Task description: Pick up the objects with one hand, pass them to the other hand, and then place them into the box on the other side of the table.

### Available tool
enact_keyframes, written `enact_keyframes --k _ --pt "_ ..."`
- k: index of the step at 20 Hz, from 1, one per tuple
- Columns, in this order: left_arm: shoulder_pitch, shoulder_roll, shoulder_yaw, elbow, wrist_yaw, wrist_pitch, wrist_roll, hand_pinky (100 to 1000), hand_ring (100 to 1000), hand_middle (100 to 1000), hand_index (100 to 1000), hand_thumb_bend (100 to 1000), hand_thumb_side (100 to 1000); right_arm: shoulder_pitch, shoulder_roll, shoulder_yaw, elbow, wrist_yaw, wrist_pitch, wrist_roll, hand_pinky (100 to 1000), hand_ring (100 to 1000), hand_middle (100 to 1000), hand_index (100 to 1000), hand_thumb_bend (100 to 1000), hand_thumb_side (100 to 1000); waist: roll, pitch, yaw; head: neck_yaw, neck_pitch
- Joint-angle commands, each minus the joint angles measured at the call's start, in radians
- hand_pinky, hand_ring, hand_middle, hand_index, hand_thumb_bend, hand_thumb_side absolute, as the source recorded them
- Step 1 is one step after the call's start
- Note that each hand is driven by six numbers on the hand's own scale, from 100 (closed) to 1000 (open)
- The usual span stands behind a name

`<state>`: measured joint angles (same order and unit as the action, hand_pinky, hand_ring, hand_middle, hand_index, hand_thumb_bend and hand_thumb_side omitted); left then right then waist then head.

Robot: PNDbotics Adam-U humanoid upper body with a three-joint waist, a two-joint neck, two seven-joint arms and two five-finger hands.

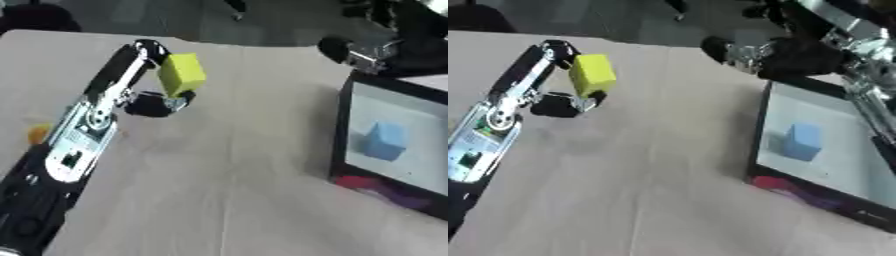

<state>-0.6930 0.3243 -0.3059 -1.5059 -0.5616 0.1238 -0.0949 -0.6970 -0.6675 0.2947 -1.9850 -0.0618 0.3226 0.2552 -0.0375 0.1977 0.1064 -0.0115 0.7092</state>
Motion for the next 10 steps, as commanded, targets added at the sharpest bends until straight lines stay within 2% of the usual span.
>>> enact_keyframes --k 1,10 --pt "-0.007 -0.006 0.001 -0.012 -0.023 -0.019 0.011 721 691 597 486 100 183 -0.031 0.002 0.012 -0.015 0.039 0.01 0.035 944 1000 914 905 435 426 -0.013 -0.029 0.001 -0.004 -0.005" --pt "0.005 -0.041 -0.011 -0.028 -0.058 -0.063 0.032 722 687 593 485 100 176 -0.093 0.048 0.059 0.012 0.113 0.027 0.107 943 1000 914 907 456 404 -0.015 -0.029 0.003 -0.011 -0.001"
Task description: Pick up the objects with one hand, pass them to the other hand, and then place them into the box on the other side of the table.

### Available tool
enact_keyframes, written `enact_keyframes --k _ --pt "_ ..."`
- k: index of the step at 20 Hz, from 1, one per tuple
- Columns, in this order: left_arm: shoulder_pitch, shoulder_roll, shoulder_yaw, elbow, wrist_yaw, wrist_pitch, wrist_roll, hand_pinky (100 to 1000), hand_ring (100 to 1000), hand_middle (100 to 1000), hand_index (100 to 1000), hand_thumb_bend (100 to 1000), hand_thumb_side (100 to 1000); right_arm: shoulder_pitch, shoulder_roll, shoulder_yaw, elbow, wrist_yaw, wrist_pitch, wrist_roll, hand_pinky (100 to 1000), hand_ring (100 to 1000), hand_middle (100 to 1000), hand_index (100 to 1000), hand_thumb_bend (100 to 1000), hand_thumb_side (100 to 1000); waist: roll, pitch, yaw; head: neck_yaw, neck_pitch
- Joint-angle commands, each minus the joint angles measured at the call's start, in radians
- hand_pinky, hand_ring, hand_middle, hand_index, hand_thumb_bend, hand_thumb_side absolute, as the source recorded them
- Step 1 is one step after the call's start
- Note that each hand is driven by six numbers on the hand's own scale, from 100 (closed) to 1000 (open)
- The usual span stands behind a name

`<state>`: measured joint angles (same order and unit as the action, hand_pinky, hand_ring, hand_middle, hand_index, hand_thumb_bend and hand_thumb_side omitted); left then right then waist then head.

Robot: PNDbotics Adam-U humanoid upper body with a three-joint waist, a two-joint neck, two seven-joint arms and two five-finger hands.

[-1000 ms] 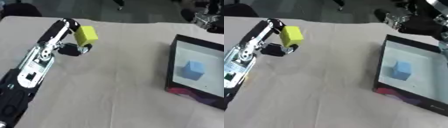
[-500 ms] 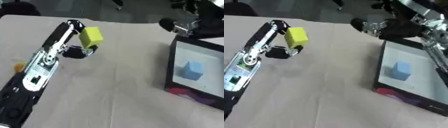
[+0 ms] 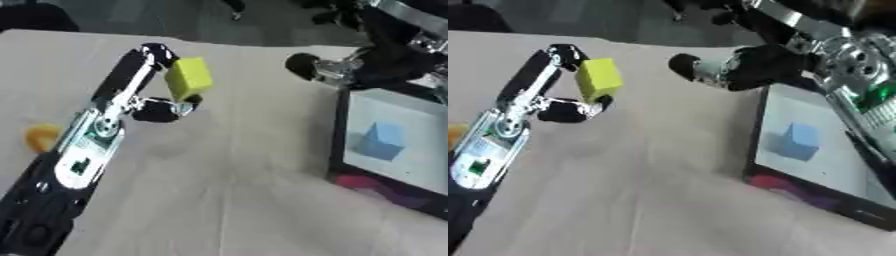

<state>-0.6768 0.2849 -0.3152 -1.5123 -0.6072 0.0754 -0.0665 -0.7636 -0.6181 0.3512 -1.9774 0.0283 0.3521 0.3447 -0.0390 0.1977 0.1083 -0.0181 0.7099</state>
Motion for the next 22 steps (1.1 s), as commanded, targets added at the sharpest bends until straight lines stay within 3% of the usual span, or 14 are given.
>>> enact_keyframes --k 1,10,22 --pt "-0.01 -0.004 -0.003 -0.021 -0.015 -0.019 0.003 722 686 593 486 100 178 -0.033 0.003 0.008 0.01 0.03 -0.007 0.027 943 1000 914 907 461 399 -0.013 -0.029 0.001 -0.005 -0.001" --pt "-0.012 -0.022 -0.011 -0.023 -0.042 -0.056 -0.002 725 689 595 485 100 167 -0.082 0.038 0.042 0.043 0.082 -0.055 0.111 939 1000 905 901 471 307 -0.015 -0.031 0.006 -0.018 0.004" --pt "-0.016 -0.032 -0.026 -0.053 -0.027 -0.086 -0.014 724 687 592 482 100 176 -0.134 0.072 0.085 0.088 0.168 -0.113 0.157 928 974 865 868 467 234 -0.015 -0.034 0.01 -0.024 0.02"
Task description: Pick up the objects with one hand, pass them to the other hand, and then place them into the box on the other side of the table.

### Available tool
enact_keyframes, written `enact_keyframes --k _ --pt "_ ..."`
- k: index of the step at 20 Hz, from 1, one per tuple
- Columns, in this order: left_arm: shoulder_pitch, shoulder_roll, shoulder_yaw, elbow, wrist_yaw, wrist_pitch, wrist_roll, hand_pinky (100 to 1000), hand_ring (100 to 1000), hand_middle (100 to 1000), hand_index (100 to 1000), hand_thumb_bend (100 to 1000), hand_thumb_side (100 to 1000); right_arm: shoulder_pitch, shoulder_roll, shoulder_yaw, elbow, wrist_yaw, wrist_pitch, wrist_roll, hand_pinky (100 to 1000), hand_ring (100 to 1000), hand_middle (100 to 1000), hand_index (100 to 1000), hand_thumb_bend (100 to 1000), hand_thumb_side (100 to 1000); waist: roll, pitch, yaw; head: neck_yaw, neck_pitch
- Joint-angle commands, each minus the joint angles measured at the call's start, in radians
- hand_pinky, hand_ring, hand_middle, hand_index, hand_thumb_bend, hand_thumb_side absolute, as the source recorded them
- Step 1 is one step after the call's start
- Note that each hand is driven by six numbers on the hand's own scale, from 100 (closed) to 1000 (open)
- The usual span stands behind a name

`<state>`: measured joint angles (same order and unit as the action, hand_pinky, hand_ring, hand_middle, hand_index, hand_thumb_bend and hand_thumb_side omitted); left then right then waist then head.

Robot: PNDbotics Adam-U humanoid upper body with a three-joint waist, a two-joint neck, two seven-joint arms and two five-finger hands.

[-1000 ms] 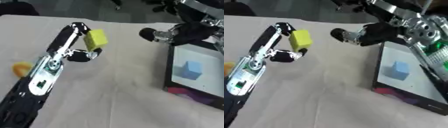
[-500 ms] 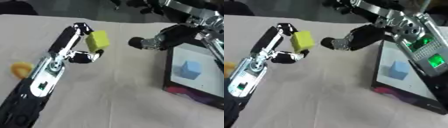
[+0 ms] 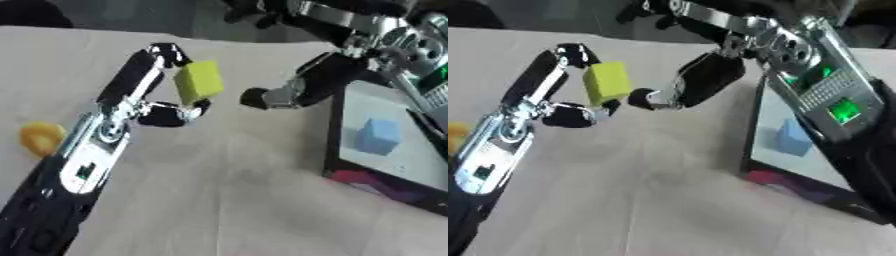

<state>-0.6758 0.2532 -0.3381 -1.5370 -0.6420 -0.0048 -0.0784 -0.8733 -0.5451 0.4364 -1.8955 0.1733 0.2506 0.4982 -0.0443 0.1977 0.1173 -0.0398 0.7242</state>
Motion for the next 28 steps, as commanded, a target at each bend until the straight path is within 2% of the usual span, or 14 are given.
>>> enact_keyframes --k 1,16,17,22,28 --pt "-0.017 -0.001 -0.005 -0.032 0.011 -0.005 -0.002 723 686 591 482 100 180 -0.028 0.003 0.004 0.012 0.031 -0.015 0.004 926 967 857 860 466 226 -0.01 -0.034 0.001 -0.003 0.006" --pt "-0.013 -0.007 -0.025 -0.074 0.037 0.019 -0.021 724 686 591 481 100 191 -0.042 0.033 0.035 0.089 0.101 -0.051 -0.022 917 940 823 827 447 200 -0.01 -0.036 0.006 -0.004 0.009" --pt "-0.013 -0.008 -0.026 -0.075 0.038 0.018 -0.02 723 684 589 481 100 200 -0.046 0.033 0.038 0.09 0.103 -0.053 -0.021 913 929 815 818 461 178 -0.011 -0.036 0.006 -0.003 0.01" --pt "-0.009 -0.017 -0.034 -0.085 0.043 0.024 0.006 719 680 585 480 100 222 -0.07 0.047 0.068 0.127 0.164 -0.081 -0.019 912 925 811 815 474 178 -0.016 -0.039 0.007 0.002 0.013" --pt "-0.007 -0.022 -0.038 -0.088 0.061 0.037 0.048 715 673 574 475 100 245 -0.071 0.055 0.074 0.157 0.185 -0.103 -0.024 911 924 809 812 470 176 -0.017 -0.038 0.007 0.002 0.013"
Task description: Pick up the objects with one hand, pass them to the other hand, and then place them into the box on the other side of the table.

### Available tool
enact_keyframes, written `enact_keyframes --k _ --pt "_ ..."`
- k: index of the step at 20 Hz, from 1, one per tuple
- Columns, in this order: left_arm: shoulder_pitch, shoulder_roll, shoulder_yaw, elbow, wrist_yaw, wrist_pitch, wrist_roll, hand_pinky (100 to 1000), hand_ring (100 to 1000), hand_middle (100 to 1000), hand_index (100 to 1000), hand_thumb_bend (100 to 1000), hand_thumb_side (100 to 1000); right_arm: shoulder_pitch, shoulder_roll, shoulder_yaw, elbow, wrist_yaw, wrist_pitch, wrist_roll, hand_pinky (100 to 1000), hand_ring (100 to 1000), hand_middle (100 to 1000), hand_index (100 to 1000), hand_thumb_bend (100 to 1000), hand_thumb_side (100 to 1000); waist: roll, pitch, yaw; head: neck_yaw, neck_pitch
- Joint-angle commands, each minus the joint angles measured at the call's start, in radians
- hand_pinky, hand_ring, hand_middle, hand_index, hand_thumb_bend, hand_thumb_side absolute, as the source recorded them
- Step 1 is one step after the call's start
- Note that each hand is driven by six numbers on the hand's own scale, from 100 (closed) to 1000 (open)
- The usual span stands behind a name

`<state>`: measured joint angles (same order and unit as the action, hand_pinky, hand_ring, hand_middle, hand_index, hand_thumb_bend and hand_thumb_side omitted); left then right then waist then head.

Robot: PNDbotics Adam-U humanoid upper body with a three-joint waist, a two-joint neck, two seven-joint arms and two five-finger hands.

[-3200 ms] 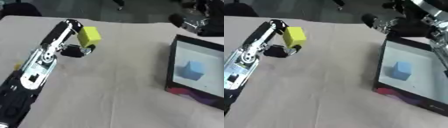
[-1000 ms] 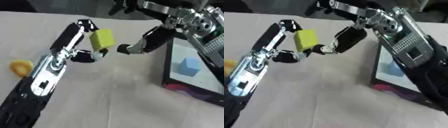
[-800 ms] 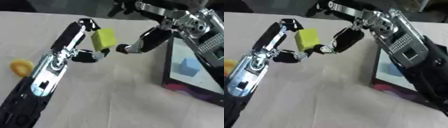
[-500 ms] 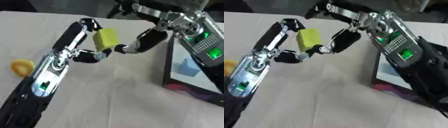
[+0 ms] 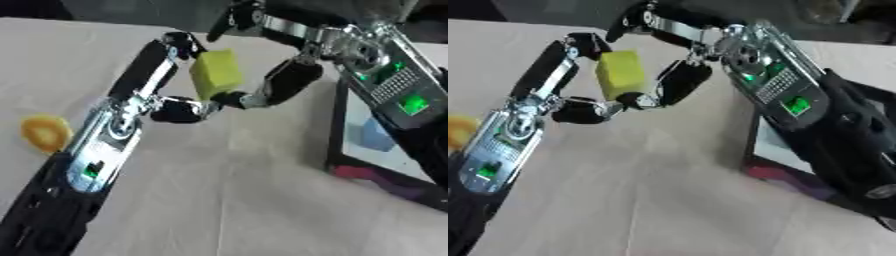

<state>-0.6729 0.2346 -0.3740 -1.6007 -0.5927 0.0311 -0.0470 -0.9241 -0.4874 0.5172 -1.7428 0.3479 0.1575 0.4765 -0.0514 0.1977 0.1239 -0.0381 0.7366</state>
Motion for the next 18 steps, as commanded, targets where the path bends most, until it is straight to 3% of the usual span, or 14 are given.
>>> enact_keyframes --k 1,7,18 --pt "-0.01 -0.004 -0.004 -0.025 0.016 -0.002 0.02 715 673 574 475 100 246 -0.02 -0.002 -0.006 0.008 0.01 -0.011 -0.004 911 923 807 811 468 176 -0.009 -0.038 0.001 0.0 0.001" --pt "-0.01 -0.003 -0.008 -0.028 0.036 -0.02 0.04 715 672 573 474 100 249 -0.009 -0.018 -0.002 0.003 0.011 -0.021 -0.007 911 920 803 805 434 182 -0.009 -0.037 0.0 -0.003 0.003" --pt "-0.01 0.004 -0.019 -0.028 -0.01 -0.035 0.002 721 680 576 475 100 177 -0.002 -0.033 -0.011 -0.01 0.0 -0.005 -0.019 911 915 796 801 347 124 -0.006 -0.034 0.0 -0.004 0.0"
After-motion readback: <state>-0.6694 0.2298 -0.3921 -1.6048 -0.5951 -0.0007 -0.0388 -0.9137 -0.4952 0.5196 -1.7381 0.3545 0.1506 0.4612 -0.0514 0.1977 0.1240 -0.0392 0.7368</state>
